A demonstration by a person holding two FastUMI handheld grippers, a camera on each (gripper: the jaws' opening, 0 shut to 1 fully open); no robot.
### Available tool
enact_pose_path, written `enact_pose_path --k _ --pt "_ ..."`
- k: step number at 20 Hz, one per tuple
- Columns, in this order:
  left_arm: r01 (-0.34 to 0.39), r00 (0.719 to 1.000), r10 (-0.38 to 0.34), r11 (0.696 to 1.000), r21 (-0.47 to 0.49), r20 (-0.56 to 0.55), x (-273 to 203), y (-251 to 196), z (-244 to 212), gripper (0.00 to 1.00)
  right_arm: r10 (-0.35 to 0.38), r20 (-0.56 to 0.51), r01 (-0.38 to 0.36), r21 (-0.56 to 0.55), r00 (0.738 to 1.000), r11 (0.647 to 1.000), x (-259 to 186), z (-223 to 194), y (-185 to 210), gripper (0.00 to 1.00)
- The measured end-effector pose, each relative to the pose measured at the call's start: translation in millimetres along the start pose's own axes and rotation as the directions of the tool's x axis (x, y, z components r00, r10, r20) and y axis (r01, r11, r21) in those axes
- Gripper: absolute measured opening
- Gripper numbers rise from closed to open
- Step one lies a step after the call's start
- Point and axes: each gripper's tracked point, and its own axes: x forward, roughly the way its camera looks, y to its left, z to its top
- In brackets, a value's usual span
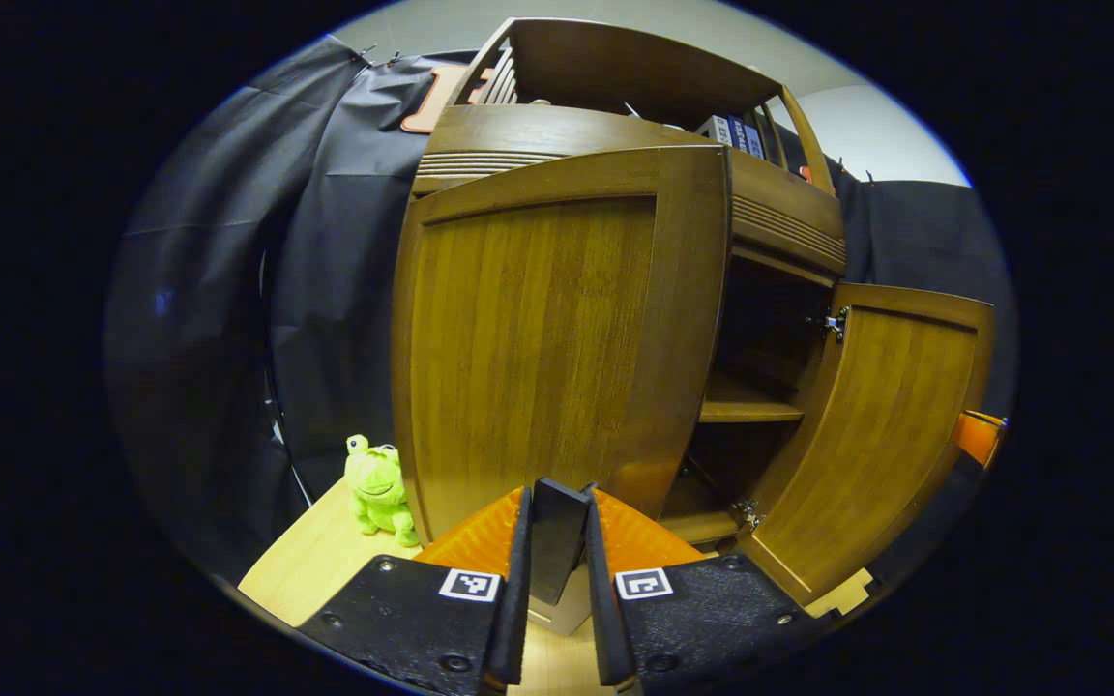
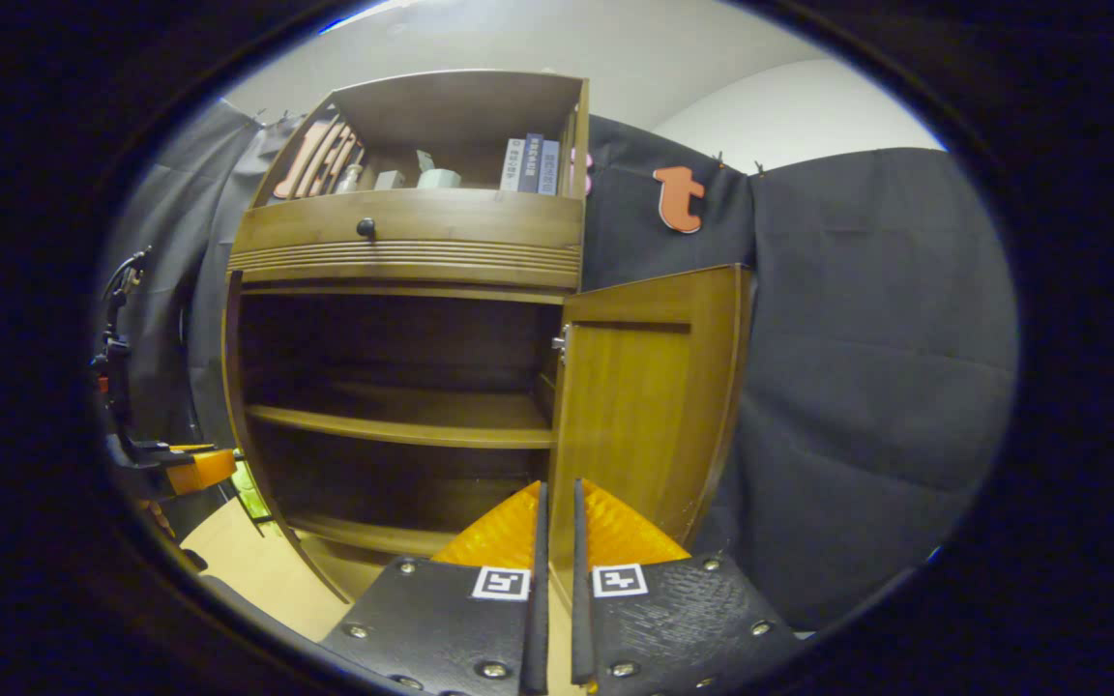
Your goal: Open the right door of the double-door shoe cabinet with the right hand, and open the left door with the left hand.
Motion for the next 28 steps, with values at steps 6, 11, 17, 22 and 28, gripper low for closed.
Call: enact_pose_path --k 6,11,17,22,28 --pt "-0.026 1.0 0.026 1.0 -0.014 0.002 -18 20 0 0.24 0.098 -0.011 -0.098 0.008 0.995 0.995 14 -4 39 0.1" --pt "-0.033 0.999 0.033 0.999 -0.014 0.002 -30 34 1 0.21 0.17 -0.016 -0.17 0.014 0.985 0.985 23 -6 70 0.1" --pt "-0.04 0.999 0.04 0.999 -0.035 0.009 -41 49 0 0.21 0.223 -0.03 -0.223 0.015 0.974 0.975 33 -11 94 0.1" --pt "-0.086 0.996 0.087 0.996 -0.024 0.017 -53 71 3 0.21 0.263 -0.038 -0.262 0.022 0.964 0.965 42 -14 114 0.1" --pt "-0.188 0.982 0.187 0.982 0.026 0.027 -69 112 7 0.16 0.325 -0.046 -0.323 0.034 0.945 0.946 46 -16 142 0.1"
